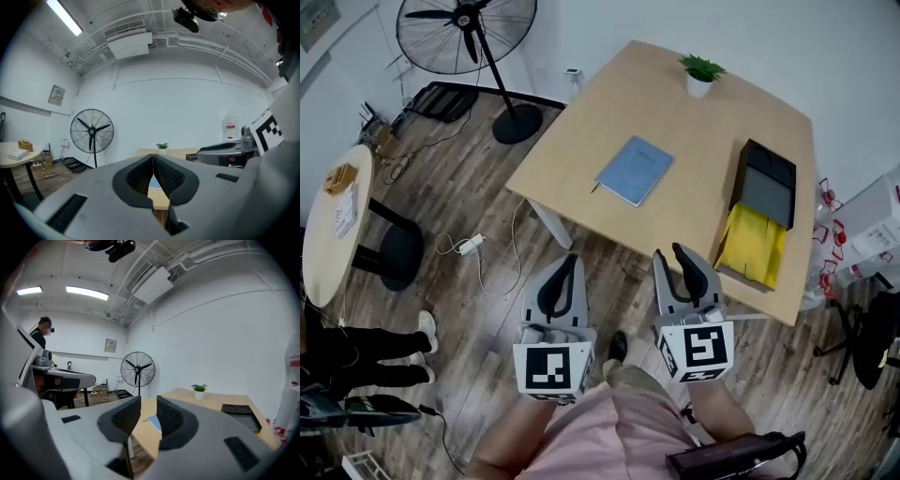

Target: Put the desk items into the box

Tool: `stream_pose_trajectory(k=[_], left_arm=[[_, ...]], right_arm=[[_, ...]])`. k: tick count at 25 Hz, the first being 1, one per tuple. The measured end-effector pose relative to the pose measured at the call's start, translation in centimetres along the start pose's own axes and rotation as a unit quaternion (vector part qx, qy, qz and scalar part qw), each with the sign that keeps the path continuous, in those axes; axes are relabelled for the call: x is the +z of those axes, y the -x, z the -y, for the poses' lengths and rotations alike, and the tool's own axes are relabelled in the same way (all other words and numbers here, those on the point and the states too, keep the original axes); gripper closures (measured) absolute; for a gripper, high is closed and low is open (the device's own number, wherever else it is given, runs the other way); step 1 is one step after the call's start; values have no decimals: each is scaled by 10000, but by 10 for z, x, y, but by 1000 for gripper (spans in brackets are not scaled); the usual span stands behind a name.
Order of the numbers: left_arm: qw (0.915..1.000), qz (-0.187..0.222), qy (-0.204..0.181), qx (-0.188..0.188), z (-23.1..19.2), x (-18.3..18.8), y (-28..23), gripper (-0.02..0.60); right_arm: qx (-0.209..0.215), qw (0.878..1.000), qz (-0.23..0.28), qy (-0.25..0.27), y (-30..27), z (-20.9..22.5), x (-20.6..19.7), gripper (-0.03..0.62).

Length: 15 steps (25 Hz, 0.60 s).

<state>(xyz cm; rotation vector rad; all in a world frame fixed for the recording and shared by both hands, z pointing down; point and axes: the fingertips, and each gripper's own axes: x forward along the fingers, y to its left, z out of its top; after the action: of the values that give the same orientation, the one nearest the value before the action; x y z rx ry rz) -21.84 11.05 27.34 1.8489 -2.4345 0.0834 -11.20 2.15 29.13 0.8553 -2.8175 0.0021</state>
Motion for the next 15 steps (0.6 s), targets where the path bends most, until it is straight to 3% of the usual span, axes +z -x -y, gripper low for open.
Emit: stream_pose_trajectory(k=[8, 15], left_arm=[[9993, 193, -268, -182, -7, 26, -56, 569], [9985, 180, -253, -448, -18, 25, -107, 569]], right_arm=[[-182, 9995, 239, 32, -38, 31, 30, 490], [-451, 9987, 226, 31, -71, 54, 31, 490]])
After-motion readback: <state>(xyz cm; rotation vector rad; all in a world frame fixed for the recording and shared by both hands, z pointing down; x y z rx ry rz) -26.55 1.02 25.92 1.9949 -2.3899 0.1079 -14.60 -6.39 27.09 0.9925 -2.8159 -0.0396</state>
